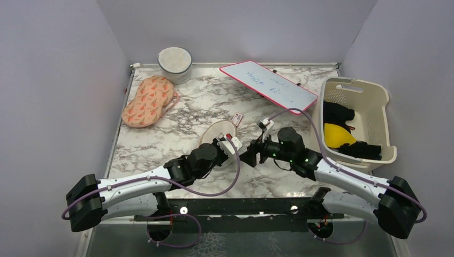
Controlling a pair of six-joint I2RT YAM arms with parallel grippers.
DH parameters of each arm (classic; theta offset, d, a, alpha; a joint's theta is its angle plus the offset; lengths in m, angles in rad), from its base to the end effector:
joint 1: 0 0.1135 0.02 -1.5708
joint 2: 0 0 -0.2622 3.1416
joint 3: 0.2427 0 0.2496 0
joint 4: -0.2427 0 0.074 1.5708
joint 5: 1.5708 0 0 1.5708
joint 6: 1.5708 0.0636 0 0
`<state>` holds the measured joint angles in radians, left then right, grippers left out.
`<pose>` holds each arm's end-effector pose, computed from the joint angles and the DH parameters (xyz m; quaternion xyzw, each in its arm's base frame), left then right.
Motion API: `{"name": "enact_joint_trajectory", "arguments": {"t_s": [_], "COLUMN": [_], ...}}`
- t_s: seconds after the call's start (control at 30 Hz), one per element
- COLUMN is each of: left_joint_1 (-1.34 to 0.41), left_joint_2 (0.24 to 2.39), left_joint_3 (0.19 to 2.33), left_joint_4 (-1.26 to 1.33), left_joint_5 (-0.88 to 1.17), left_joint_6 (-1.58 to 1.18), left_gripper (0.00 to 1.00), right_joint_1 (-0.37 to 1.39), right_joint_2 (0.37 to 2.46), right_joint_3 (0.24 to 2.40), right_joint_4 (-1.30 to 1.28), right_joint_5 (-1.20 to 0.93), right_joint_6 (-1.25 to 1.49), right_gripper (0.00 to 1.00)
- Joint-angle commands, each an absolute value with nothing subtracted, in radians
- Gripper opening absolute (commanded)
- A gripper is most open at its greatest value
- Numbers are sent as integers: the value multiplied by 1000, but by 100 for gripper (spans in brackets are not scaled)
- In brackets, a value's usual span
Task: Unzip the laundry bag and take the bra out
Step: Unzip the laundry bag at the center of the board.
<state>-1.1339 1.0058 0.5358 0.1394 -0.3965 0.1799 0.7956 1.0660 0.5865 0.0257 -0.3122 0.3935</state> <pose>0.1273 -0.2146 0.2356 0.3966 0.7017 -0.1192 0.5797 0.1657 0.1971 0.2255 -0.2480 0.8044 0.4024 0.3598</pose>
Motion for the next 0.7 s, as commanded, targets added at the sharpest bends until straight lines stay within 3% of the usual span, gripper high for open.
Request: {"name": "enact_joint_trajectory", "arguments": {"t_s": [0.0,0.3,0.53,0.67], "left_joint_1": [-1093,-1084,-1072,-1070], "left_joint_2": [980,989,1002,1005], "left_joint_3": [569,575,581,586], "left_joint_4": [128,125,124,119], "left_joint_5": [-304,-288,-260,-253], "left_joint_6": [98,104,95,95], "left_gripper": [0,0,0,0], "right_joint_1": [805,823,851,877], "right_joint_2": [971,878,970,1024], "right_joint_3": [429,262,239,269], "right_joint_4": [377,655,832,856], "right_joint_5": [-157,-267,-297,-279], "right_joint_6": [320,63,-29,-71], "right_gripper": [65,57,53,45]}}
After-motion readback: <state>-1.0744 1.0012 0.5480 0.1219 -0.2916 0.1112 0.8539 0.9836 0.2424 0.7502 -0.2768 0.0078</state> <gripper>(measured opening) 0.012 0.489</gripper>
